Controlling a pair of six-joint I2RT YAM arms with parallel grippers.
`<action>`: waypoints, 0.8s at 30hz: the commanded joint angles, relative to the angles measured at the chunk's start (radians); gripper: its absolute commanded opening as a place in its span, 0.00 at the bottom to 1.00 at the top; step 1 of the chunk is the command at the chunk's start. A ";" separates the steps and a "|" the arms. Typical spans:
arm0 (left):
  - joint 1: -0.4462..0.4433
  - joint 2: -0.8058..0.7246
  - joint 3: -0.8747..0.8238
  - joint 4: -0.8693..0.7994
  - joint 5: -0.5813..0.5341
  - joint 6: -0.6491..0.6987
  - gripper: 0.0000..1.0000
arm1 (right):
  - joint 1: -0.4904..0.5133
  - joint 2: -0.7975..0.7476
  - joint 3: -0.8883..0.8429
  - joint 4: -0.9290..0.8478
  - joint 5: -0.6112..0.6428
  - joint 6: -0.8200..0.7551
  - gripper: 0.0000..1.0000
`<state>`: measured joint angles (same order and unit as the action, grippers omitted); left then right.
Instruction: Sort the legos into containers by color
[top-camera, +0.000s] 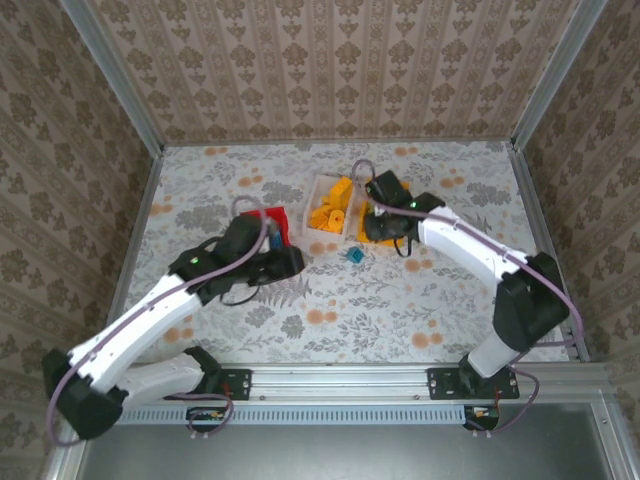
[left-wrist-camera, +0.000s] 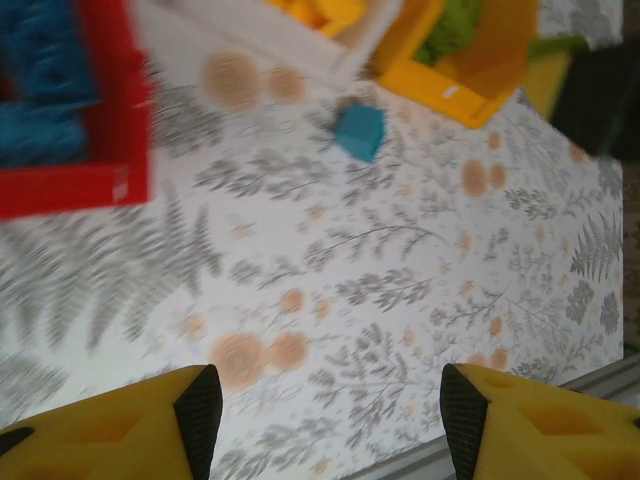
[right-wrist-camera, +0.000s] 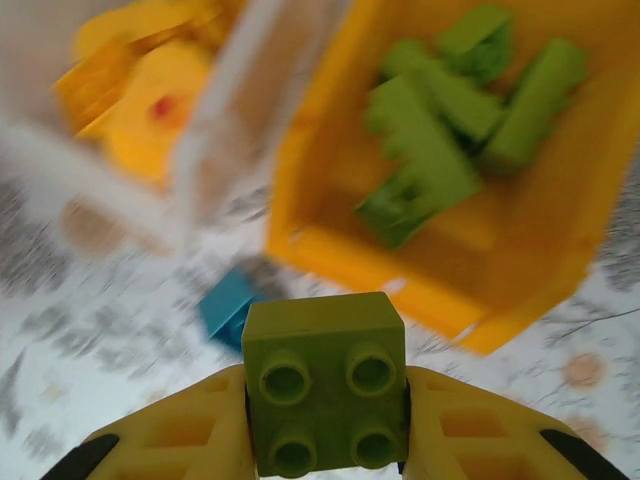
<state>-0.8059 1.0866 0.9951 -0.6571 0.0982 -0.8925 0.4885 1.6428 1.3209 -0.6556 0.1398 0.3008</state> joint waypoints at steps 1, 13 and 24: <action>-0.073 0.098 0.087 0.122 -0.107 0.065 0.63 | -0.060 0.116 0.138 -0.083 -0.002 0.017 0.27; -0.267 0.402 0.266 0.257 -0.336 0.250 0.65 | -0.151 0.408 0.452 -0.189 0.018 0.021 0.29; -0.340 0.477 0.339 0.297 -0.462 0.304 0.70 | -0.168 0.446 0.508 -0.222 -0.016 0.030 0.45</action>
<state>-1.1450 1.5482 1.3033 -0.3702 -0.3111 -0.6231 0.3229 2.0846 1.7977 -0.8253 0.1417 0.3225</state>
